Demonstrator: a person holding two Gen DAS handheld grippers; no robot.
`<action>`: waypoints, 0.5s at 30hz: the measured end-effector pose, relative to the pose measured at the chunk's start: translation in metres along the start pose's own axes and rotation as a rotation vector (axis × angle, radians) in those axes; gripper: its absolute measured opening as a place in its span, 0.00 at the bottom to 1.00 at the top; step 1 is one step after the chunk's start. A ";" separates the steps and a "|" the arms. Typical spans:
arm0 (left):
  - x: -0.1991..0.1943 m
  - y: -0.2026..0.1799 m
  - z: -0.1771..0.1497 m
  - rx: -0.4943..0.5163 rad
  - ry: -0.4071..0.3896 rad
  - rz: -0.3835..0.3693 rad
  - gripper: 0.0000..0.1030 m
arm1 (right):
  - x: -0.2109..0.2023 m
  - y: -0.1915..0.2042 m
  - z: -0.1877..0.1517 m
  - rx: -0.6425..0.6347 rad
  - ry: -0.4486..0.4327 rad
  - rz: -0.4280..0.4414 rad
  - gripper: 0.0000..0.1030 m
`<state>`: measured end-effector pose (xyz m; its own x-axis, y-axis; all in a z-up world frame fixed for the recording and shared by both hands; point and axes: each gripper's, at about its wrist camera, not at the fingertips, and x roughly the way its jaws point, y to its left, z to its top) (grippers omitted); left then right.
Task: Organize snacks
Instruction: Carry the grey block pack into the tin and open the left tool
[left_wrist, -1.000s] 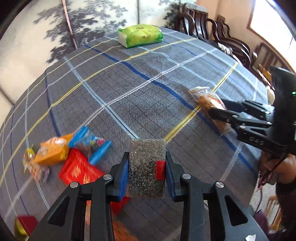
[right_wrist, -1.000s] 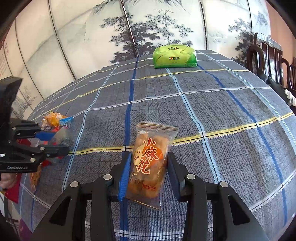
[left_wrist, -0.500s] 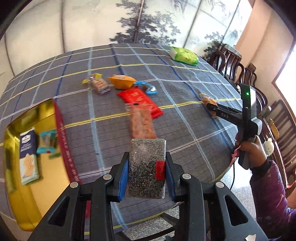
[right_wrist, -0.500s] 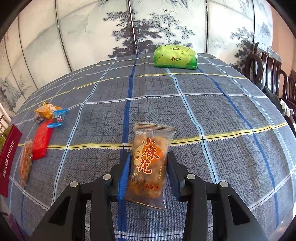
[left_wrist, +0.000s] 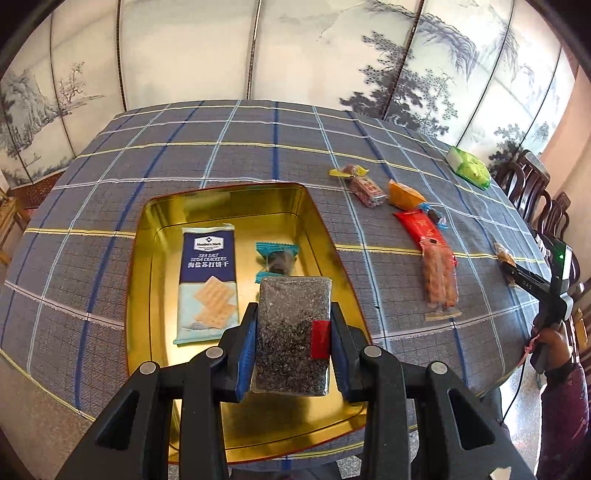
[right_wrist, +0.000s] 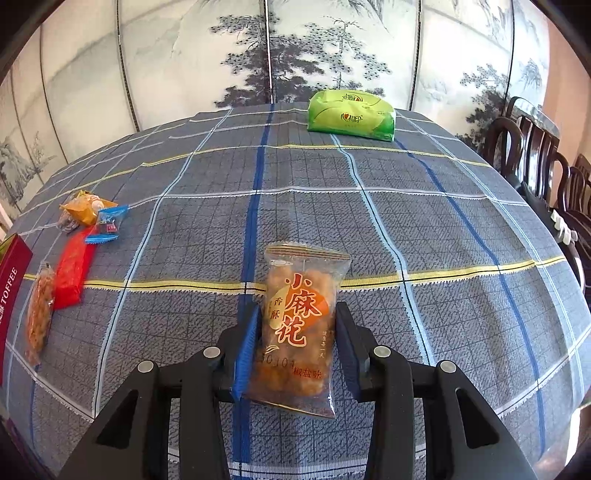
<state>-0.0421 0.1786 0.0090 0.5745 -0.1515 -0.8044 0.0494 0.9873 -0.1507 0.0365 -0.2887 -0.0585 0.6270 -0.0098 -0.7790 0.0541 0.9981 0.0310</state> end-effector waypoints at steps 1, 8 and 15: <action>0.001 0.002 0.001 0.001 -0.003 0.006 0.30 | 0.000 0.000 0.000 -0.002 0.000 -0.002 0.39; 0.017 0.008 0.018 0.016 -0.012 0.038 0.31 | 0.001 0.002 0.000 -0.007 0.002 -0.007 0.40; 0.043 0.010 0.038 0.029 0.002 0.072 0.31 | 0.001 0.002 0.000 -0.008 0.002 -0.008 0.40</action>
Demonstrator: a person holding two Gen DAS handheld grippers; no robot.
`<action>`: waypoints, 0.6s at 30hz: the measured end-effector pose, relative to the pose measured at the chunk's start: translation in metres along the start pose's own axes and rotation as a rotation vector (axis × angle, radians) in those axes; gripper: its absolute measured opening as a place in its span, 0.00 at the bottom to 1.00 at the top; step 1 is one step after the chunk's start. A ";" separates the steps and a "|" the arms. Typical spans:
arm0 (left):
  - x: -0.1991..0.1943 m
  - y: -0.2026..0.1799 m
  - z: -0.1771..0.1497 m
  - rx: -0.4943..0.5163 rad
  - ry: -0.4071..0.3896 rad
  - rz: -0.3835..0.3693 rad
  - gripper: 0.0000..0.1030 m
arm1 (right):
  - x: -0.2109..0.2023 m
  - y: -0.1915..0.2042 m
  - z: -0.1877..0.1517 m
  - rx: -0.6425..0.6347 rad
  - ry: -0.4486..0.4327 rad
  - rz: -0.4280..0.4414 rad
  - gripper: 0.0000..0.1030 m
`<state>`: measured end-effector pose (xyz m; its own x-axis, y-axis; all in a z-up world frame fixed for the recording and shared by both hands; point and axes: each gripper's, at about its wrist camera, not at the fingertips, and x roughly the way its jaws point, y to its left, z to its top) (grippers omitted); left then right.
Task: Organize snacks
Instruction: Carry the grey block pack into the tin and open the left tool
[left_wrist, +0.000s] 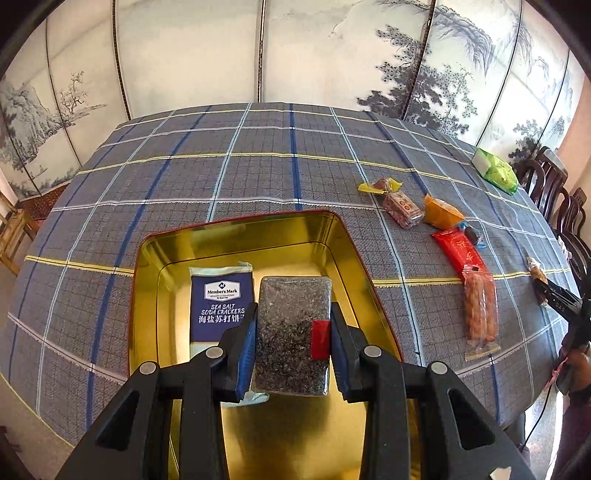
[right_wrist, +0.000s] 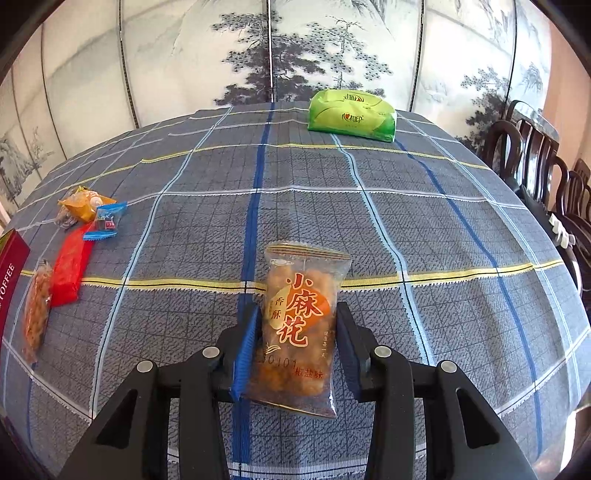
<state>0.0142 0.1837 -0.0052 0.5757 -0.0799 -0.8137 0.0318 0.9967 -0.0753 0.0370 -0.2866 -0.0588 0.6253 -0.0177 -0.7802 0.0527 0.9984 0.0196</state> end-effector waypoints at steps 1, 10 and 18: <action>0.004 0.000 0.002 -0.001 0.004 0.008 0.31 | 0.000 0.000 0.000 0.000 0.000 0.000 0.40; 0.028 -0.001 0.015 -0.020 0.042 0.024 0.31 | 0.000 0.001 0.000 -0.001 0.000 -0.001 0.40; 0.036 -0.007 0.025 -0.001 0.046 0.044 0.31 | 0.000 0.001 0.000 -0.001 -0.001 -0.002 0.40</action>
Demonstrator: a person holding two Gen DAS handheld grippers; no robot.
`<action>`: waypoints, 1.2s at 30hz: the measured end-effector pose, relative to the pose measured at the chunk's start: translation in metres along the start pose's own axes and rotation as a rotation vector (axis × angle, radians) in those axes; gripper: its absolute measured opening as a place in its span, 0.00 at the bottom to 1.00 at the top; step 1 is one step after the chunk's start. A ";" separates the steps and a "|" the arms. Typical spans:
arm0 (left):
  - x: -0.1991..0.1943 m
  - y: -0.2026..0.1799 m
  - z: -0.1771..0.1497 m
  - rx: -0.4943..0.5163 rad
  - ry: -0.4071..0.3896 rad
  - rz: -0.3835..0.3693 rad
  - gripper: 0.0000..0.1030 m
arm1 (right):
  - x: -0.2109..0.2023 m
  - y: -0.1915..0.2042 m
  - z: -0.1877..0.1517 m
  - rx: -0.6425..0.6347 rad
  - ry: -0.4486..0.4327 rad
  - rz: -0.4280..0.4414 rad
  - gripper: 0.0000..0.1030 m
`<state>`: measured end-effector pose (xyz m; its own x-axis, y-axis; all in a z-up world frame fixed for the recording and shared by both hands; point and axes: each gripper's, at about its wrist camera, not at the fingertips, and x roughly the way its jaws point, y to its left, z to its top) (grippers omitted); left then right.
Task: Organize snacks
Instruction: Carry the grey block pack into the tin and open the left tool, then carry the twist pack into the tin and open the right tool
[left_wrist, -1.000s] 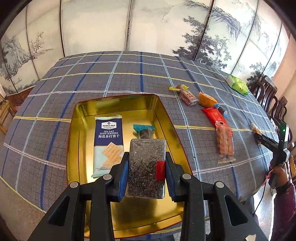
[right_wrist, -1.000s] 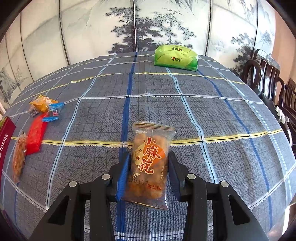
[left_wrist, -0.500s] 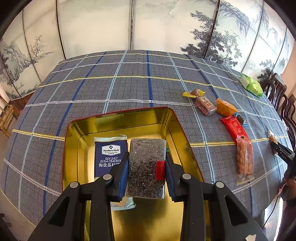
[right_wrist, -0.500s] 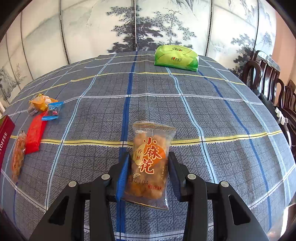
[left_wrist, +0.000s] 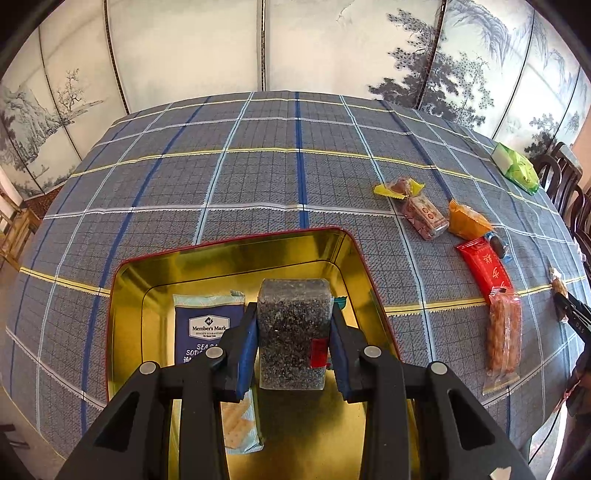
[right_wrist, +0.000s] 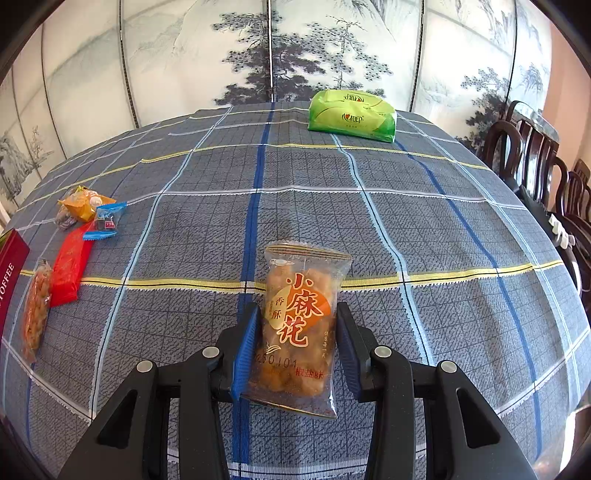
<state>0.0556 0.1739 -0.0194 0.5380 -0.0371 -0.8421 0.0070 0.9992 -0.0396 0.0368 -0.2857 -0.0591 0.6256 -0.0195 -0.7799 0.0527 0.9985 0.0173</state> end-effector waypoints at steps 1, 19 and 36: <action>0.000 0.000 0.001 -0.001 0.001 0.001 0.31 | 0.000 0.000 0.000 0.000 0.000 0.000 0.40; -0.020 0.011 0.009 -0.021 -0.109 0.019 0.55 | 0.001 0.001 0.000 -0.001 0.000 -0.002 0.40; -0.117 0.046 -0.115 -0.240 -0.321 0.061 0.70 | -0.008 0.009 -0.008 0.021 0.004 0.009 0.39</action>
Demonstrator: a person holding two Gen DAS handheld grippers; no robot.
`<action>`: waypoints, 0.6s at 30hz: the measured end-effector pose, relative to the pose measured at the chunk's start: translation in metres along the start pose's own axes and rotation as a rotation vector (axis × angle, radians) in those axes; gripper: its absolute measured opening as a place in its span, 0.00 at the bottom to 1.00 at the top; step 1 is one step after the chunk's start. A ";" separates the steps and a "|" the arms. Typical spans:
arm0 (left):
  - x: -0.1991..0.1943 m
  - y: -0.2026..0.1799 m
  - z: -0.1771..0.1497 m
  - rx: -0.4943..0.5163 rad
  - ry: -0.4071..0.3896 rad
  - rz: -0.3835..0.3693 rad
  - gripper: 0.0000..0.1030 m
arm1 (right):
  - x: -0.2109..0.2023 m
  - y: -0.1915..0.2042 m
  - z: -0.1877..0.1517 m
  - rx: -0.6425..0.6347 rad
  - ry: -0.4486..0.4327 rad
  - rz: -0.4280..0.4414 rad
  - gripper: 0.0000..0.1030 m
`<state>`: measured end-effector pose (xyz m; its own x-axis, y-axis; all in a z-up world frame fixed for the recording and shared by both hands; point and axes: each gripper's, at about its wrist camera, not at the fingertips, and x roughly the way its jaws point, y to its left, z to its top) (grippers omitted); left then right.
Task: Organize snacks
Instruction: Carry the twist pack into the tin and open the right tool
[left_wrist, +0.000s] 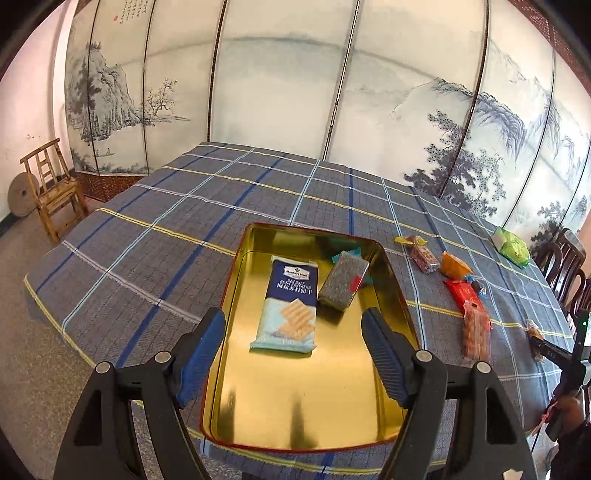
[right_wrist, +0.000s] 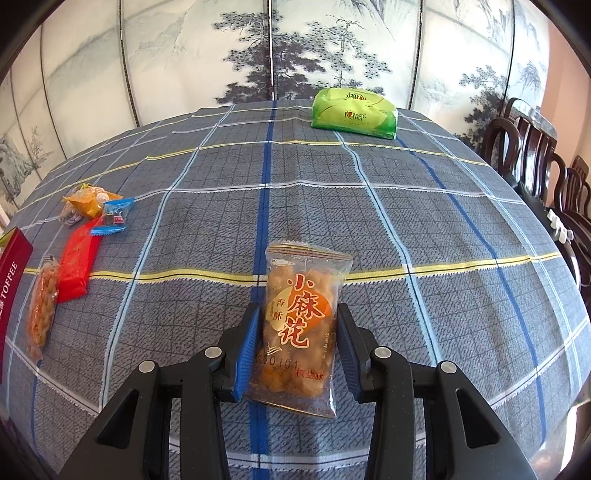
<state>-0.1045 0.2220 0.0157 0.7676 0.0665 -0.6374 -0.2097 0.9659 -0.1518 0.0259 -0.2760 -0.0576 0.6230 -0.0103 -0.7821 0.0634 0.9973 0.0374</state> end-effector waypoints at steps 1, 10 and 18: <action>-0.003 -0.002 -0.004 0.009 -0.008 -0.004 0.70 | -0.003 0.002 -0.003 0.007 -0.001 0.010 0.39; -0.026 -0.024 -0.015 0.112 -0.099 -0.018 0.70 | -0.042 0.042 -0.024 0.018 -0.020 0.146 0.37; -0.034 -0.013 -0.025 0.139 -0.118 0.039 0.73 | -0.084 0.126 -0.016 -0.070 -0.043 0.371 0.37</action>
<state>-0.1429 0.2012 0.0210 0.8277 0.1257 -0.5468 -0.1613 0.9867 -0.0174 -0.0312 -0.1486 0.0031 0.6256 0.3512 -0.6967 -0.2253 0.9362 0.2696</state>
